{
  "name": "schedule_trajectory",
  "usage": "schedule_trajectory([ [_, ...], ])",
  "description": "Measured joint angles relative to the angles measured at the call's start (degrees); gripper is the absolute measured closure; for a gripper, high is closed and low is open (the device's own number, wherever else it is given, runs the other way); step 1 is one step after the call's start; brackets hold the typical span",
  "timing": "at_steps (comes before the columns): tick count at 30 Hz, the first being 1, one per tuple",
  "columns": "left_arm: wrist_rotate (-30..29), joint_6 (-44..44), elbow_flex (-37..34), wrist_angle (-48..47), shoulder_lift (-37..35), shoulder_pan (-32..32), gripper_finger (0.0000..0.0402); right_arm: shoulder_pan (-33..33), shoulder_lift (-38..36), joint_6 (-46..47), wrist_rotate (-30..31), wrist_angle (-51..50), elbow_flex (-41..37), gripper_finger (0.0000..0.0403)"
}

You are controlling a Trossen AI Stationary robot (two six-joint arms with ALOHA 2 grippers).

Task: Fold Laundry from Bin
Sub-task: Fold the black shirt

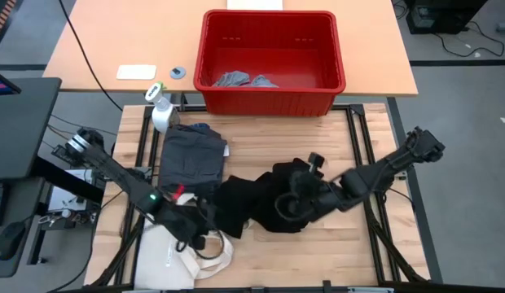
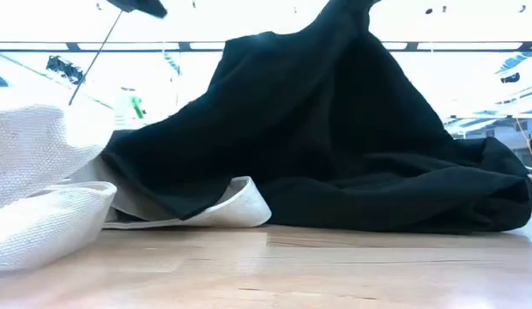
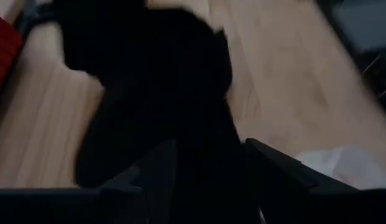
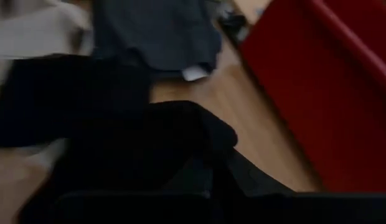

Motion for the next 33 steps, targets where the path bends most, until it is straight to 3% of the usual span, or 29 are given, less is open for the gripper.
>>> schedule_trajectory([
  [4, 0.0, -3.0, 0.0, -0.2, 6.2, 0.0, 0.0207, -4.9, -0.2, -1.6, -0.2, -0.4, 0.0, 0.039],
  [11, -2.1, -17.9, 0.0, 2.1, 11.4, 2.7, 0.0185, -9.6, -0.3, -2.9, -3.3, -0.2, 0.0, 0.0376],
  [22, -1.1, -20.3, 0.1, 9.1, 17.0, 2.4, 0.0123, -9.9, -0.3, -7.3, -3.8, 0.6, 0.0, 0.0375],
  [33, -3.9, -21.3, 0.1, 10.6, 22.8, 2.4, 0.0127, -10.2, -0.3, -9.5, -4.5, 0.8, 0.0, 0.0375],
])
